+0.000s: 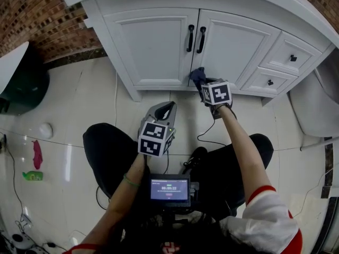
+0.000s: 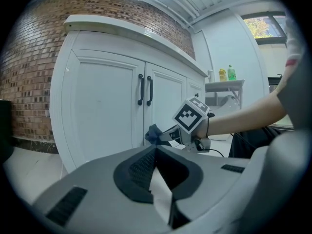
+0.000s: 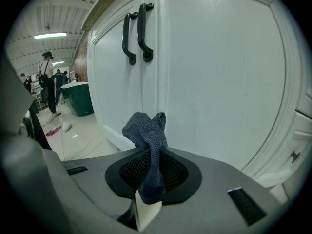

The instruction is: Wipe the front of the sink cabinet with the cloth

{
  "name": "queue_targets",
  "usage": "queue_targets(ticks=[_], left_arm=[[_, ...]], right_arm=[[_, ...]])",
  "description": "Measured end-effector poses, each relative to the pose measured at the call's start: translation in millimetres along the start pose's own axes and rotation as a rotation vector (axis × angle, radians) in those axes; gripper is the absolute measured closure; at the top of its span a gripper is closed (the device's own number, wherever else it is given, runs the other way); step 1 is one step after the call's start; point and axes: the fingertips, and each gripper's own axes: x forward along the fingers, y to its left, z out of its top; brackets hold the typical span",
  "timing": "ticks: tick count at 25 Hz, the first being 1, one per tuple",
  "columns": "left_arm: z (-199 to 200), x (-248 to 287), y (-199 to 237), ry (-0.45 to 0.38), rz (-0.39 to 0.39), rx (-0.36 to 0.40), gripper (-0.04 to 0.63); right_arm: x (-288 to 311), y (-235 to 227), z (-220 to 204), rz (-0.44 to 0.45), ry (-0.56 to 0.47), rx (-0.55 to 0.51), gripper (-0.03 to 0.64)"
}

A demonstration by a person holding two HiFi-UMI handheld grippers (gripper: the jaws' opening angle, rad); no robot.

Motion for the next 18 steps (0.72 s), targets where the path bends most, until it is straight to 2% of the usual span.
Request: queue_targets(ticks=[10,18], left_arm=[[-6,9,-3,0.017,-0.007,0.01,0.574],[-6,15,-19,0.041,-0.019,0.033,0.574]], right_arm=[[-38,-103,-35,-0.165,0.058,0.017,0.557],[-85,-189,-70,-0.311,0.077,0.103,0.557]])
